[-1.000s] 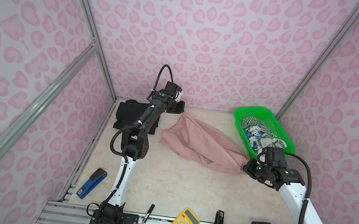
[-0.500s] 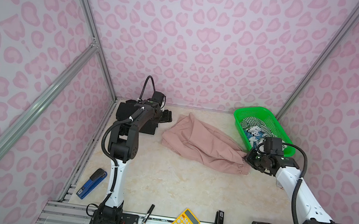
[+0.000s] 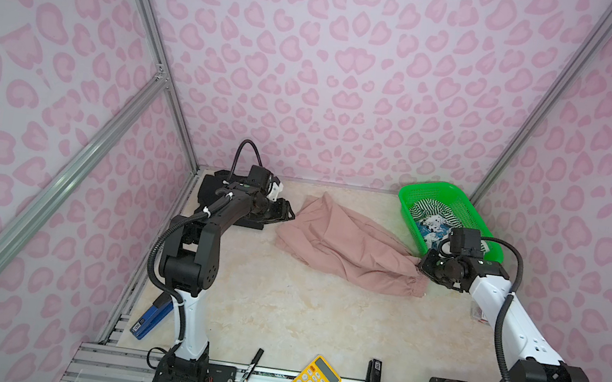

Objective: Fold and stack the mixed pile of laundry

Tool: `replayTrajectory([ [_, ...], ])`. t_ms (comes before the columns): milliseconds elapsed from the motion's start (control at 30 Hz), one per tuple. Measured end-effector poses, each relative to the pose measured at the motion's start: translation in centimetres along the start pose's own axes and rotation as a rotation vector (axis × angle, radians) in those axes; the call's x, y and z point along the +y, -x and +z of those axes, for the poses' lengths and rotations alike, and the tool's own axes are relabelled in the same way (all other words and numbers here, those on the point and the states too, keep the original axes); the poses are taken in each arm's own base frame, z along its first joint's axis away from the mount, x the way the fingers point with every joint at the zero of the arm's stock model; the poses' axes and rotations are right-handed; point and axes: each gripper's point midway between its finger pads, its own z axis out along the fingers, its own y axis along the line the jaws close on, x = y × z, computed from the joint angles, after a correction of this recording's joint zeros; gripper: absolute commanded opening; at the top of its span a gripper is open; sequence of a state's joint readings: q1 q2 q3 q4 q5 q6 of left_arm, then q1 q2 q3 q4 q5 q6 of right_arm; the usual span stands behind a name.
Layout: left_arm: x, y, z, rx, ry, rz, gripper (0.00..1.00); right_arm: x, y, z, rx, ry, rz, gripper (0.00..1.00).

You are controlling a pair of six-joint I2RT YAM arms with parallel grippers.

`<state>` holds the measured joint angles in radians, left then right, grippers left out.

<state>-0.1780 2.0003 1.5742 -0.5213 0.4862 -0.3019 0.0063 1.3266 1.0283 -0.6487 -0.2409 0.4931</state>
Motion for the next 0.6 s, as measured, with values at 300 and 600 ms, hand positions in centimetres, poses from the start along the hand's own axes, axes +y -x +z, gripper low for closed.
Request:
replayTrajectory([
  [300, 1.8, -1.5, 0.7, 0.028, 0.066, -0.010, 0.38, -0.3, -0.5, 0.2, 0.011, -0.006, -0.004, 0.18],
  [600, 1.9, -2.5, 0.3, 0.044, 0.074, -0.016, 0.03, -0.5, -0.8, 0.4, 0.018, -0.009, -0.004, 0.16],
])
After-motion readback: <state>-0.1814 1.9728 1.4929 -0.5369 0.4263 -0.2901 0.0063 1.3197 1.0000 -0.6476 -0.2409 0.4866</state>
